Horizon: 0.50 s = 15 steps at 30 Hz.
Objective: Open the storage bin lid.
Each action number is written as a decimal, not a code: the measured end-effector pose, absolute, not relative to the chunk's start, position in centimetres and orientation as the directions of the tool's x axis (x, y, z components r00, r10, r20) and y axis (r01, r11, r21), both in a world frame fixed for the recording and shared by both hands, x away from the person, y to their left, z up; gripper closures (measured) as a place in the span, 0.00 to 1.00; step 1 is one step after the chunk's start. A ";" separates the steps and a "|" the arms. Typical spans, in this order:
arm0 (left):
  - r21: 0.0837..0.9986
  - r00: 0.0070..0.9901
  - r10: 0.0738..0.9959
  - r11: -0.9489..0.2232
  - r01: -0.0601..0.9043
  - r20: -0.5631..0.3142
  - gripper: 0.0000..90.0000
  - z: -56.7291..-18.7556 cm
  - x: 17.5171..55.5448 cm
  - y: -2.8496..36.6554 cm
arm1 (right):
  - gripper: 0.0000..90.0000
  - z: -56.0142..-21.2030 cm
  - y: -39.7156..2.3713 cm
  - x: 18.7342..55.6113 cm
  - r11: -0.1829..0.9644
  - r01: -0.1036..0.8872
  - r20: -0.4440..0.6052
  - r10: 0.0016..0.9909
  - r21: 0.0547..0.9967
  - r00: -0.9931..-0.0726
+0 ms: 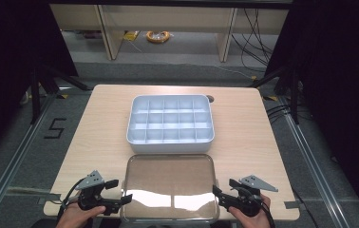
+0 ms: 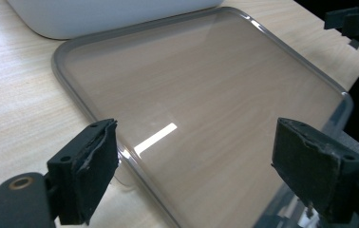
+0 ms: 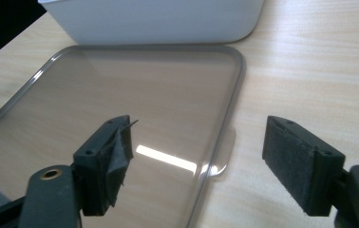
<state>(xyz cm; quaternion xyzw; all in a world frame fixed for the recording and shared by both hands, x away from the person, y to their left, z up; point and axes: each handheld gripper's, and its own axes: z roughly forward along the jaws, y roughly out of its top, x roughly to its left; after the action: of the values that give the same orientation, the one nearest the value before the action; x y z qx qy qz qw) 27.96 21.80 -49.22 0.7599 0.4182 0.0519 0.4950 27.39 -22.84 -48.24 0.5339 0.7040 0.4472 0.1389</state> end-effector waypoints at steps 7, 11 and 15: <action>0.785 0.628 0.694 -0.144 0.602 -0.353 0.17 -49.3 27.2 22.4 | 0.25 -48.6 -23.1 26.2 0.048 0.648 0.287 0.870 0.760 -0.401; 0.773 0.622 0.701 -0.160 0.613 -0.348 0.17 -49.5 26.9 22.4 | 0.25 -48.8 -23.1 25.4 0.008 0.684 0.339 0.864 0.729 -0.372; 0.765 0.615 0.710 -0.169 0.621 -0.343 0.17 -49.6 26.5 22.6 | 0.25 -49.0 -23.4 25.0 0.032 0.670 0.302 0.875 0.742 -0.377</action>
<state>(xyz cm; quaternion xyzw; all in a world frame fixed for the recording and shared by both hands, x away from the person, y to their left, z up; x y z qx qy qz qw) 26.48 22.56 -49.64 0.7629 0.4364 0.0468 0.4747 24.97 -23.44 -48.99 0.5451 0.7085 0.4320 0.1191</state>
